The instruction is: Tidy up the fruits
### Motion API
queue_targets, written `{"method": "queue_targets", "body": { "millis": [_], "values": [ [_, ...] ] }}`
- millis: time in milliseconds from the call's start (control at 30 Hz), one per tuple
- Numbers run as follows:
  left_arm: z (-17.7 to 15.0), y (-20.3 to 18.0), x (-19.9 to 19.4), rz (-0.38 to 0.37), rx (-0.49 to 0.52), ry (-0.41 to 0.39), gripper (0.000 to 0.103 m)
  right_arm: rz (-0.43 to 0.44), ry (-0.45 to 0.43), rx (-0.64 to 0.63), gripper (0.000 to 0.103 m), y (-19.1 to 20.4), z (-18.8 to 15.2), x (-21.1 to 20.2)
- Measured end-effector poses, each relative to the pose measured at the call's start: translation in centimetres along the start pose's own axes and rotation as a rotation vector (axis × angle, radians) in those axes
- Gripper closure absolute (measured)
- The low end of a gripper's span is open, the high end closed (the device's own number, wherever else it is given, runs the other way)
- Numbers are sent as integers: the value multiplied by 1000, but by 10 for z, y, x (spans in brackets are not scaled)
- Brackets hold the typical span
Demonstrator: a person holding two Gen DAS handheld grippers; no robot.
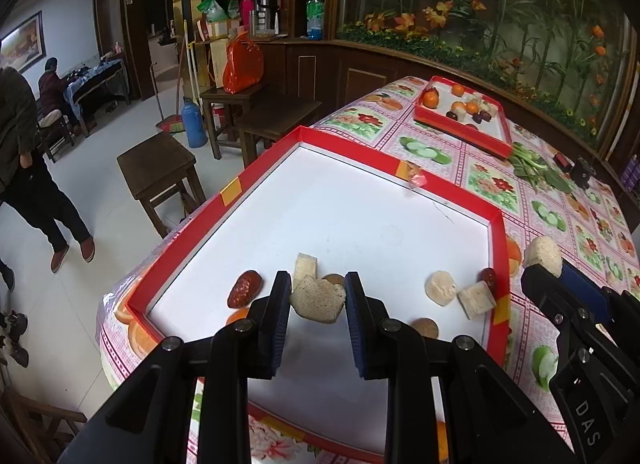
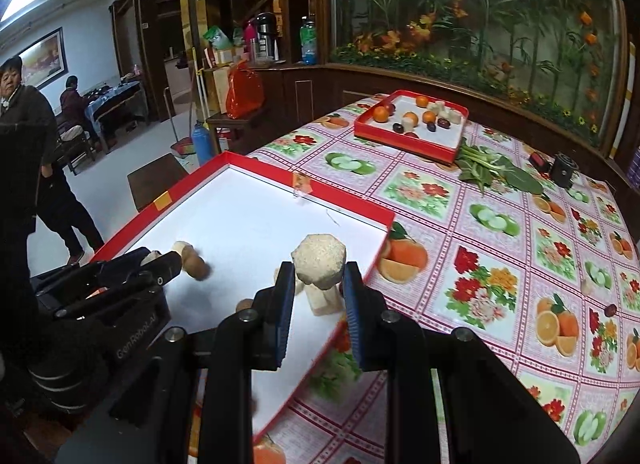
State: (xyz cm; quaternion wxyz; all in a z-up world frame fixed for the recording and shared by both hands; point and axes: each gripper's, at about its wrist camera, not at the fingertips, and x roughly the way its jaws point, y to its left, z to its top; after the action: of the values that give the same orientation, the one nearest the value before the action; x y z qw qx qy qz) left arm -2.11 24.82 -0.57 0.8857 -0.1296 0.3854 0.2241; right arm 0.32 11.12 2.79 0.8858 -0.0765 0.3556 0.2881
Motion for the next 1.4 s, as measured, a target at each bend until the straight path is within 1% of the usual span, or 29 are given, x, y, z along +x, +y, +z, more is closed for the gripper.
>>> {"method": "queue_targets", "body": {
  "millis": [500, 867, 1167, 1400],
  "values": [
    [6, 8, 10, 3, -12, 25, 77, 37, 43, -13, 76, 8, 14, 30],
    [9, 12, 15, 12, -17, 34, 77, 40, 59, -26, 76, 12, 18, 42],
    [10, 15, 19, 18, -20, 42, 77, 35, 91, -26, 76, 14, 20, 61],
    [11, 15, 20, 20, -19, 44, 77, 34, 98, -28, 76, 16, 21, 66]
  ]
}}
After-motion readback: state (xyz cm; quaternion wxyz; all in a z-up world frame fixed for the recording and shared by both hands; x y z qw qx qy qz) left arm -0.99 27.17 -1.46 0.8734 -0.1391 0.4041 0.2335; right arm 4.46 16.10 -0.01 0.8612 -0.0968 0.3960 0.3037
